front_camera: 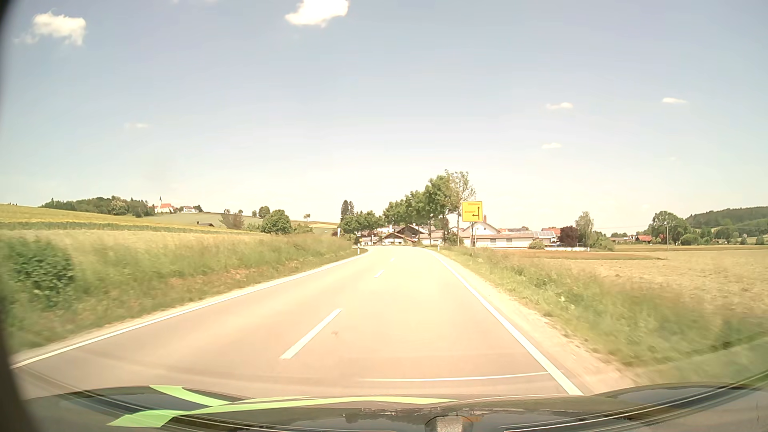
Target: Follow the waypoints while adhering to traffic rules and regulations
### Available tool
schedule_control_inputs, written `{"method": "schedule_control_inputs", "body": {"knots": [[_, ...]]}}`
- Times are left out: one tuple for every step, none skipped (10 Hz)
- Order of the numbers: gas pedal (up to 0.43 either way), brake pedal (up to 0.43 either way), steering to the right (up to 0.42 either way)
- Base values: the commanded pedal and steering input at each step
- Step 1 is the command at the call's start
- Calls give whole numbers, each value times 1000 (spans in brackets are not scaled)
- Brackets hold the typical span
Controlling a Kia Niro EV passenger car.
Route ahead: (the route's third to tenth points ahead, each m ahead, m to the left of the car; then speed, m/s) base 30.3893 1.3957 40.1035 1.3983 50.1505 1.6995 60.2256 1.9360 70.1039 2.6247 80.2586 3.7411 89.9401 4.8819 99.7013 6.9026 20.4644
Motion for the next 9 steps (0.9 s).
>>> {"method": "schedule_control_inputs", "body": {"knots": [[0, 0, 5], [0, 0, 5], [0, 0, 5], [39, 0, 4], [59, 0, 3], [67, 0, 1], [98, 0, 1], [118, 0, 1], [138, 0, 1]]}}
